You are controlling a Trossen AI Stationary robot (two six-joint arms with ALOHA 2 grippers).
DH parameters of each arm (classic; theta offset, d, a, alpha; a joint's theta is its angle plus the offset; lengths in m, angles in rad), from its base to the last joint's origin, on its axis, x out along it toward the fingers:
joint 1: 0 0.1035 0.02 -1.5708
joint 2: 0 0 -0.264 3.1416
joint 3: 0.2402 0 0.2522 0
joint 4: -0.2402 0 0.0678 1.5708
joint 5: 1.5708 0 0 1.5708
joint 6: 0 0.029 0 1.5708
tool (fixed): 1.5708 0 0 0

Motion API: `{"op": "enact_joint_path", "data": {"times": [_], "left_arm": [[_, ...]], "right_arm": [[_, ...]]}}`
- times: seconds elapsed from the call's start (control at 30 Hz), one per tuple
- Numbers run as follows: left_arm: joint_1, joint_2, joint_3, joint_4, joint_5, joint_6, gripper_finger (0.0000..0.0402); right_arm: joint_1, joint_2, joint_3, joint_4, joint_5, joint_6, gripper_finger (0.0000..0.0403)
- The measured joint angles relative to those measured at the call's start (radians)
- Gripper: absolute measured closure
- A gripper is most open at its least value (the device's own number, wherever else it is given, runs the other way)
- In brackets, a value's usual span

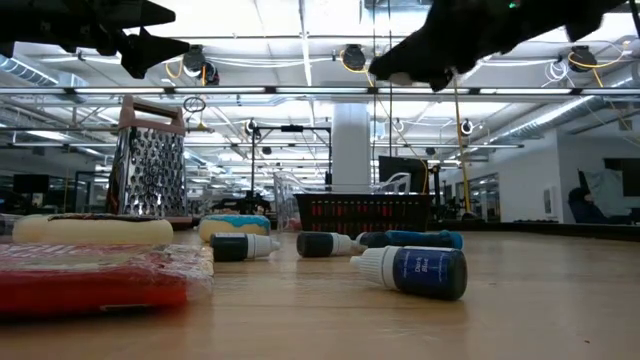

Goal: Pick & Place Food Item
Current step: Put the green food coloring into the red bin

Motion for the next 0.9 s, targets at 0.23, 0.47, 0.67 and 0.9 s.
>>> {"op": "enact_joint_path", "data": {"times": [0.23, 0.47, 0.67, 0.9], "left_arm": [[0.000, 0.000, 0.000, 0.000, 0.000, 0.000, 0.0091], [0.000, 0.000, 0.000, 0.000, 0.000, 0.000, 0.0091], [0.000, 0.000, 0.000, 0.000, 0.000, 0.000, 0.0091], [0.000, 0.000, 0.000, 0.000, 0.000, 0.000, 0.0091]], "right_arm": [[-0.169, 0.071, 0.000, 0.089, -0.059, -0.029, 0.0329], [-0.342, 0.187, 0.000, 0.262, -0.232, -0.038, 0.0329], [-0.460, 0.278, 0.000, 0.268, -0.232, -0.037, 0.0329], [-0.510, 0.359, 0.000, 0.252, -0.233, -0.033, 0.0328]]}}
